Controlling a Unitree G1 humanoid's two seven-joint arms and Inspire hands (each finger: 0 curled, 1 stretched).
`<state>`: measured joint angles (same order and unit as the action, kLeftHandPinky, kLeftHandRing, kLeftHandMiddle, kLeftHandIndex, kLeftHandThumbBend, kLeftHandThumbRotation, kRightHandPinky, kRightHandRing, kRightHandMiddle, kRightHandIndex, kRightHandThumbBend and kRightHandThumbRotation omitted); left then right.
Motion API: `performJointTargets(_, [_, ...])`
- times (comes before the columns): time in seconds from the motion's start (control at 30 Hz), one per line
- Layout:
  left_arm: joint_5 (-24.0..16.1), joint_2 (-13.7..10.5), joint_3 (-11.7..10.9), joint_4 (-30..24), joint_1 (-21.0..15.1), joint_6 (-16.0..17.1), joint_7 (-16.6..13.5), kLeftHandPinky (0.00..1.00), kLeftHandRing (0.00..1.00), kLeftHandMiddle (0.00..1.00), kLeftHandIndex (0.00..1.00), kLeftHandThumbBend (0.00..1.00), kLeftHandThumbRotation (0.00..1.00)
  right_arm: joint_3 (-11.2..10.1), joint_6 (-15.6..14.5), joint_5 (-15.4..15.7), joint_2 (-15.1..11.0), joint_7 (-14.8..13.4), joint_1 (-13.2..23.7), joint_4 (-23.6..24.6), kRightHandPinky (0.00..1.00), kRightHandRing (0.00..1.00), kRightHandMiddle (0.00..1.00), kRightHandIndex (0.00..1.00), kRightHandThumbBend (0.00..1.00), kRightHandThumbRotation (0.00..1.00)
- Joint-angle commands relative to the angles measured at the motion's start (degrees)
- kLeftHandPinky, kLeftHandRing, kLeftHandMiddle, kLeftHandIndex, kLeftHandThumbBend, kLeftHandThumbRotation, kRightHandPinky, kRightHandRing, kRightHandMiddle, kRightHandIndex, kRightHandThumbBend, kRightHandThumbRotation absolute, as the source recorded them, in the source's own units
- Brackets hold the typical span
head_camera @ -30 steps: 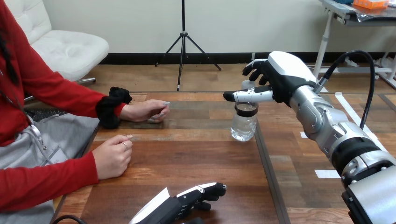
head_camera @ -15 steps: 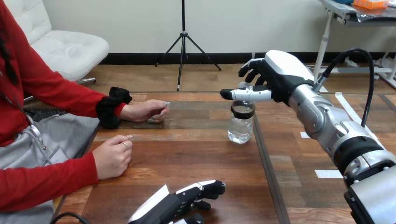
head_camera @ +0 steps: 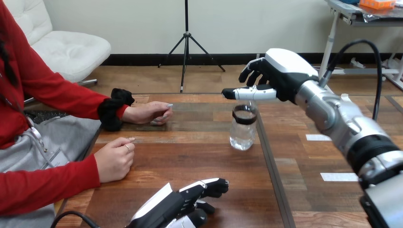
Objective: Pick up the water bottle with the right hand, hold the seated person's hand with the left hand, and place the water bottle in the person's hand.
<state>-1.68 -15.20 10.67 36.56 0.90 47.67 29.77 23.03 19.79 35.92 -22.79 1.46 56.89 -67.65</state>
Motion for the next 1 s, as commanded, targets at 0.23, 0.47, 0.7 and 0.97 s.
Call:
performJointTargets(0.23, [1.7,0.5,-1.6,3.1,-5.9,1.4,-0.3,0.85,0.89,0.87,0.86,1.0,1.0,0.1,1.9,-0.8,-4.4,3.9,-7.0,9.8,0.43,0.39,0.42,0.46,0.97,0.95])
performJointTargets(0.47, [2.6,0.6,-1.8,4.8,-7.3,2.2,0.5,0.84,0.89,0.87,0.86,1.0,1.0,-1.3,0.5,-1.1,-6.1,4.0,-8.9,15.2,0.39,0.39,0.42,0.44,0.97,0.93])
performJointTargets(0.7, [3.1,0.8,-2.1,6.4,-8.2,3.3,1.0,0.84,0.89,0.87,0.85,1.0,1.0,-2.0,0.5,-0.9,-7.6,3.6,-10.1,18.9,0.34,0.37,0.43,0.45,0.96,0.92])
performJointTargets(0.97, [2.6,0.5,-2.3,6.4,-8.4,3.0,0.8,0.84,0.89,0.87,0.85,1.0,1.0,-3.8,-0.2,-1.7,-8.3,1.8,-11.6,22.4,0.33,0.38,0.46,0.49,0.97,0.9])
